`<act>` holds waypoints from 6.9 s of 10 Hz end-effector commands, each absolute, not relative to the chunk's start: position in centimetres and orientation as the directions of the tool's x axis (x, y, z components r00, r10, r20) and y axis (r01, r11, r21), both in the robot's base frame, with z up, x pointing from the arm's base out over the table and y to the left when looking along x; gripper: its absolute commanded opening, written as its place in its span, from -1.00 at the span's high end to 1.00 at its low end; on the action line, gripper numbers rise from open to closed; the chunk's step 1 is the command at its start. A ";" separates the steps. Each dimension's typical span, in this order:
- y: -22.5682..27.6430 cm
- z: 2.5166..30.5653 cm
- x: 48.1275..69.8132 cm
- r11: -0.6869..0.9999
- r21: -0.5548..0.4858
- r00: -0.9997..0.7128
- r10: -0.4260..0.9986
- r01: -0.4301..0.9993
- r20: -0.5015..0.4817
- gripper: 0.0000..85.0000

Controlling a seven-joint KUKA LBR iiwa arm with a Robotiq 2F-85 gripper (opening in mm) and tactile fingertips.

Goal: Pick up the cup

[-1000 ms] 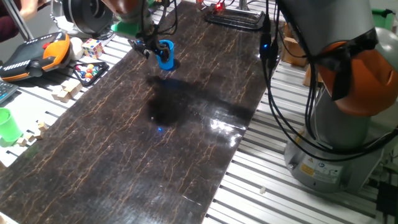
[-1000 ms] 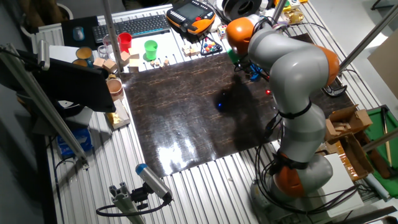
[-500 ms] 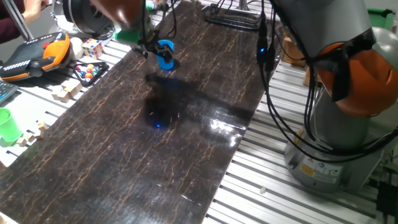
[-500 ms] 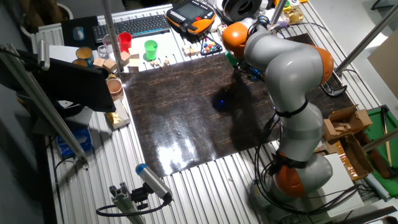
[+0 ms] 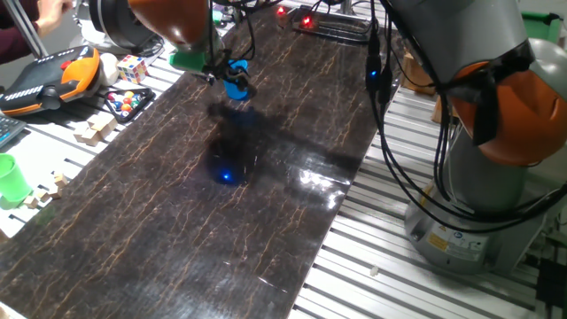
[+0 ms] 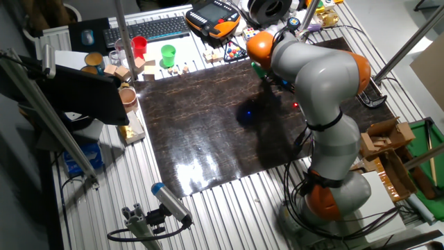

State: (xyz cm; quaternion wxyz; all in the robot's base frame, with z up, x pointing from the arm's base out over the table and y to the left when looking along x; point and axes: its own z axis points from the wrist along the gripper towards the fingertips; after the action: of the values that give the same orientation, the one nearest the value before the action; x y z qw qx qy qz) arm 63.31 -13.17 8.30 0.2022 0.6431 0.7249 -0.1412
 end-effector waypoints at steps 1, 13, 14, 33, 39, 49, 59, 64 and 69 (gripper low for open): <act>-13.3 8.4 63.2 0.124 0.060 -0.078 0.867 0.990 -0.492 -1.00; -13.4 8.3 62.9 0.057 -0.005 -0.055 0.927 0.998 -0.370 -1.00; -13.4 8.3 62.9 0.045 -0.006 -0.044 0.920 0.999 -0.390 -1.00; -17.2 6.6 64.3 0.095 0.033 -0.062 0.832 0.995 -0.551 -1.00; -17.7 6.5 64.6 0.102 0.032 -0.068 0.831 0.994 -0.553 -1.00; -18.0 6.7 64.6 0.177 0.002 -0.145 0.815 0.984 -0.561 0.59; -15.7 8.9 64.4 0.151 -0.001 -0.126 0.817 0.988 -0.562 -0.37; -14.2 10.1 64.3 0.135 -0.004 -0.114 0.816 0.991 -0.566 -0.71; -13.7 10.4 64.3 0.139 -0.008 -0.118 0.810 0.990 -0.574 -0.66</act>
State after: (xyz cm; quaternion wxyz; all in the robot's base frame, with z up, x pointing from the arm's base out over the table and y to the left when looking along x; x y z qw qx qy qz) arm 64.29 -13.68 10.40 0.2248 0.6247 0.7205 -0.2004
